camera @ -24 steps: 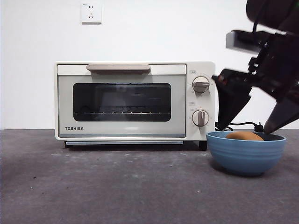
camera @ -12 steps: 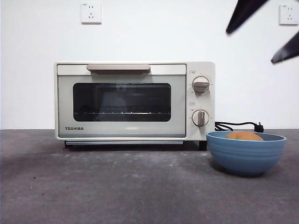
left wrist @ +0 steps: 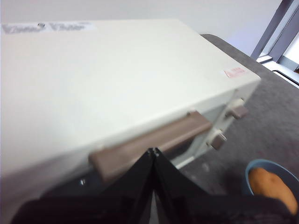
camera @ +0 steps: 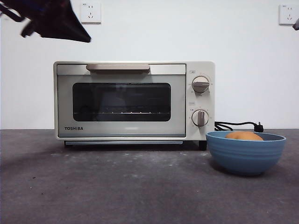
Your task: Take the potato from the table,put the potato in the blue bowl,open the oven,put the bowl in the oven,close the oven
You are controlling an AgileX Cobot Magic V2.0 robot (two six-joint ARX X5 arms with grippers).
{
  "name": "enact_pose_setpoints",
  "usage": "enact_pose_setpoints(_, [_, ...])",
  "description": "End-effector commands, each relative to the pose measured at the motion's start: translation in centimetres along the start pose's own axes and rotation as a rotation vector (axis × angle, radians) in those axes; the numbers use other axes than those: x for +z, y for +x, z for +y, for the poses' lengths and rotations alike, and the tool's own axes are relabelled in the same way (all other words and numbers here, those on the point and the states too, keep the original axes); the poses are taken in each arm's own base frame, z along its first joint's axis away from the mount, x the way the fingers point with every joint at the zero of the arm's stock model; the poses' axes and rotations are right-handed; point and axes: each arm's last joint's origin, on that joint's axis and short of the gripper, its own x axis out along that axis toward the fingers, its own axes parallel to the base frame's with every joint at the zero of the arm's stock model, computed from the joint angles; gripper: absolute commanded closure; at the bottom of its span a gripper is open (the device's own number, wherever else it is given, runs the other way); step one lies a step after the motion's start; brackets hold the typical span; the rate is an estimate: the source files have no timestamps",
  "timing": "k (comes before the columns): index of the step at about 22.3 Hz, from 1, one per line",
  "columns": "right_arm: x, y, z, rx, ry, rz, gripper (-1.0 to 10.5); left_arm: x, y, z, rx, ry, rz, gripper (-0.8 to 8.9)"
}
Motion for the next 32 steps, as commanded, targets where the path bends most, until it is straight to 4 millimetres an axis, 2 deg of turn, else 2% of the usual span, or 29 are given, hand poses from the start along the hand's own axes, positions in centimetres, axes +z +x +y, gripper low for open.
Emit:
enact_pose_setpoints(1, [-0.2, -0.1, 0.0, -0.001, 0.008, -0.002, 4.1, 0.3, 1.4, 0.4, -0.003, 0.011, 0.011, 8.21])
enact_pose_setpoints(8, [-0.2, -0.3, 0.0, -0.003, 0.005, -0.012, 4.1, 0.0, 3.9, 0.4, -0.013, 0.045, 0.057, 8.21])
enact_pose_setpoints(17, [-0.3, -0.3, 0.0, -0.003, 0.007, -0.008, 4.1, -1.5, 5.7, 0.7, 0.012, 0.07, 0.119, 8.22])
enact_pose_setpoints(25, [-0.3, -0.3, 0.0, -0.004, 0.008, -0.004, 4.1, -1.9, 5.9, 0.8, 0.022, 0.078, 0.144, 8.22])
enact_pose_setpoints(32, [-0.3, -0.3, 0.0, -0.004, 0.007, -0.005, 4.1, -3.2, 5.9, 0.3, 0.002, 0.098, 0.268, 8.22])
